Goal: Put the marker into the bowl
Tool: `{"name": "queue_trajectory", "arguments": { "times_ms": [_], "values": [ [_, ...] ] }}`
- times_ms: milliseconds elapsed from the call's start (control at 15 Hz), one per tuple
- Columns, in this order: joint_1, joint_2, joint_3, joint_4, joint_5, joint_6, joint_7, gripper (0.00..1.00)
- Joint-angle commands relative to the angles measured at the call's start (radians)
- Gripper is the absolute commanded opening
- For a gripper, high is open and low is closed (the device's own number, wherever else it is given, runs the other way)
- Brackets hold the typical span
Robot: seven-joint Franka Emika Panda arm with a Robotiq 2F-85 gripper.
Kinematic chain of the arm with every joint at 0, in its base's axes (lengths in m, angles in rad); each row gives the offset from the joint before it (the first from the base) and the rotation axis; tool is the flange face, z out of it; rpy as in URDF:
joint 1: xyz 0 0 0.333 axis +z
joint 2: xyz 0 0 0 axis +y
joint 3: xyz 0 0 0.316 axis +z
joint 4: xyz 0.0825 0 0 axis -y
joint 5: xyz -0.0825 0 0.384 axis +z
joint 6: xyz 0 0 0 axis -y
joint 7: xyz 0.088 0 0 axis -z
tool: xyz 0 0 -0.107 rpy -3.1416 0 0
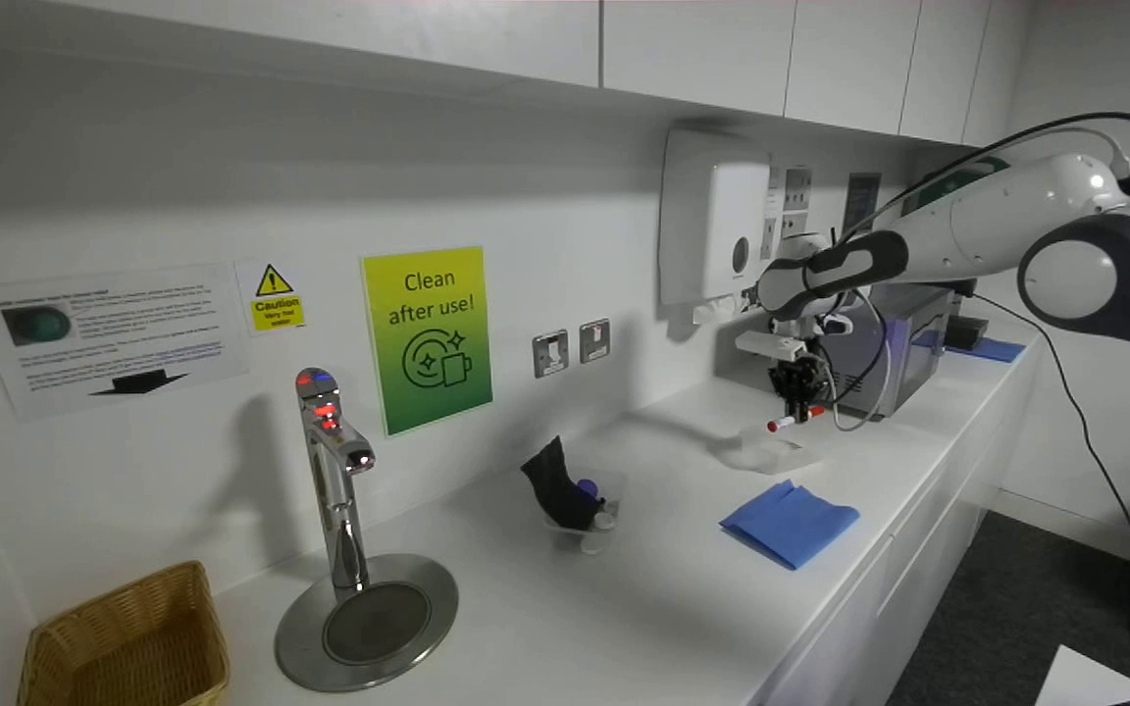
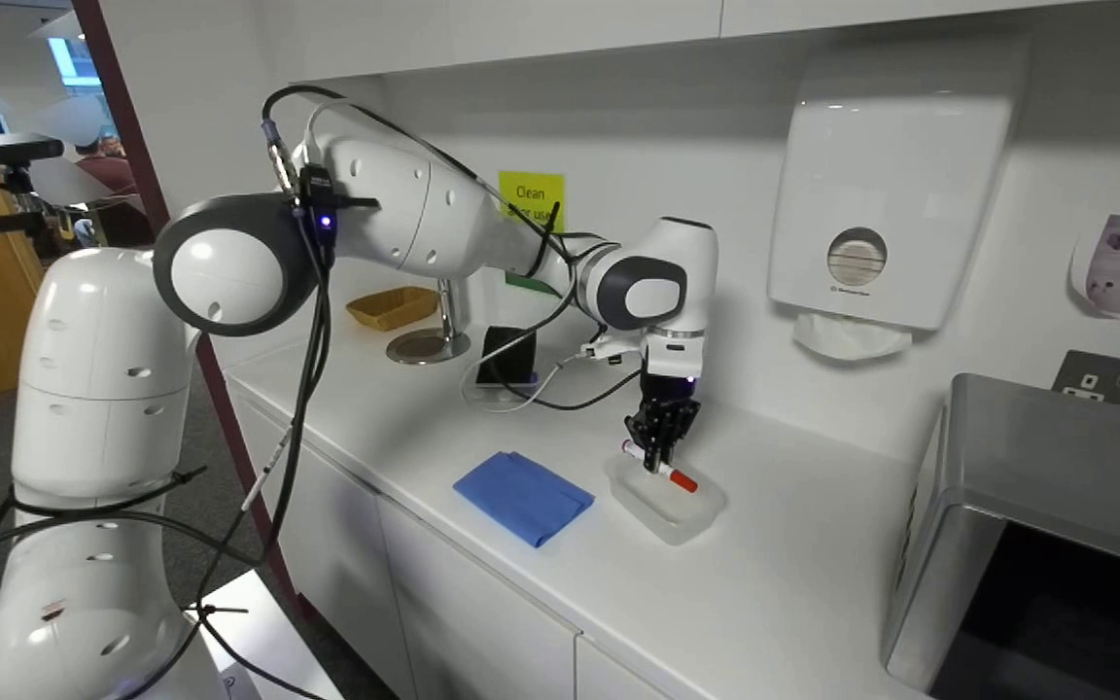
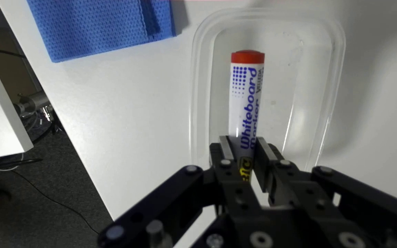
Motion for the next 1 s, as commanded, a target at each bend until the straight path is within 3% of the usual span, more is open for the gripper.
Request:
{"name": "queue_trajectory", "arguments": {
  "times_ms": [0,600,933],
  "values": [
    [-0.009,0.047,0.007,0.068,0.008,0.001,-0.042,0.05],
    [0.001,0.125,0.029,0.154,0.014,-0.005,-0.053,0.05],
    [0.005,0.111,0.036,0.141,0.011,-0.002,-0.054,0.05]
  ]
}}
